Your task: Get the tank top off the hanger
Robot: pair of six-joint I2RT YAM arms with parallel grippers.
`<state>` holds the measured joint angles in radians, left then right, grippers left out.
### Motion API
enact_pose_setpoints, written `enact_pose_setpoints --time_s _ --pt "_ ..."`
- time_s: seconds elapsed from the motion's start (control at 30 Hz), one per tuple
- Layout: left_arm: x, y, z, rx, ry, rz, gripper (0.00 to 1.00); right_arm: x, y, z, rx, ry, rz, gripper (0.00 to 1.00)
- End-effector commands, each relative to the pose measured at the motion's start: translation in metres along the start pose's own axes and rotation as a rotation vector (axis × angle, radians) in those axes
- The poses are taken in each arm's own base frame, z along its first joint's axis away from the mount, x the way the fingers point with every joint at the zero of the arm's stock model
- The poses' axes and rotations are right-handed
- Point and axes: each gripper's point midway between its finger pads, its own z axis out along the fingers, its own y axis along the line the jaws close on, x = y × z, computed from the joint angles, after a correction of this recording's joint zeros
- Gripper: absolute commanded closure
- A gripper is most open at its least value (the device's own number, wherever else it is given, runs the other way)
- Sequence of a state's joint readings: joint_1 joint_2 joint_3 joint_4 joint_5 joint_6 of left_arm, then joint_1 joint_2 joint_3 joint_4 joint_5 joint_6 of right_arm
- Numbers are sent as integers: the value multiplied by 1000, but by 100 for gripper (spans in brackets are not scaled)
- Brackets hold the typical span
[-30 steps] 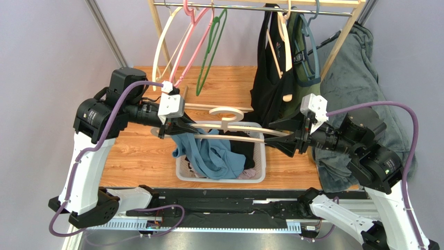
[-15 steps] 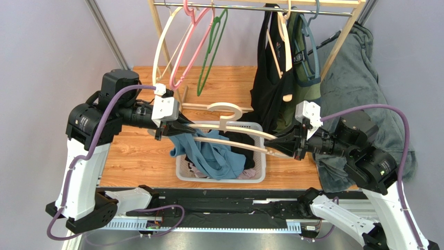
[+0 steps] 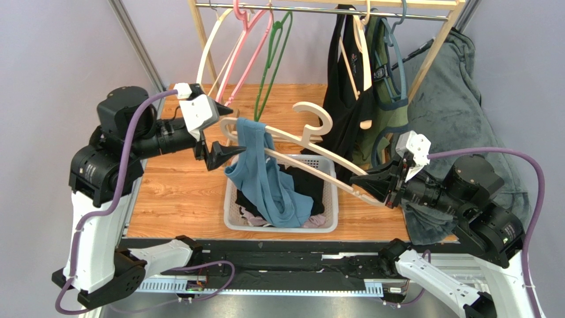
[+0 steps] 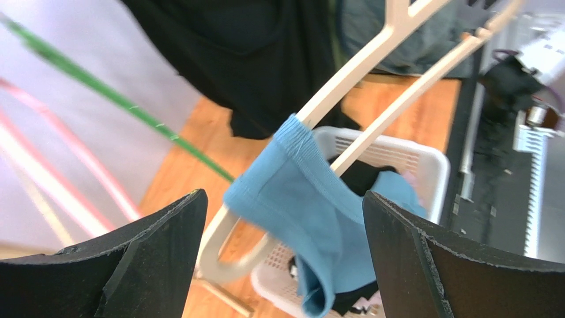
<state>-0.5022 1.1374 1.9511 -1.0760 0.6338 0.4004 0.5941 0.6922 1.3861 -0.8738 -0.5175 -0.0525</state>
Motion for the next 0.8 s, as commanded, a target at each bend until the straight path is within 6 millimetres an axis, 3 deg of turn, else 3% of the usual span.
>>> enact_pose_setpoints --time_s 0.0,0.17,0.3,0.43,0.47,0.5,0.6,0.77 --pt "-15 18 -26 -188 -32 -2 5 -15 -14 -9 113 -62 3 100" --pt "5 8 -23 -167 -1 -52 5 -22 -16 -17 148 -88 0 100" --pt "26 -8 -9 -78 20 -101 5 -26 -12 -19 134 -98 -2 100" --pt "39 -7 5 -54 32 -129 8 -30 -6 -22 112 -111 18 100" --pt "41 -6 8 -50 34 -135 12 -30 -4 -21 102 -111 21 100" --pt "42 -4 13 -45 33 -136 24 -30 -4 -21 100 -112 23 100" --pt "44 0 22 -34 31 -142 41 -31 0 -22 85 -117 26 100" --pt "42 8 28 -53 26 -154 34 -30 5 -23 62 -113 32 100"
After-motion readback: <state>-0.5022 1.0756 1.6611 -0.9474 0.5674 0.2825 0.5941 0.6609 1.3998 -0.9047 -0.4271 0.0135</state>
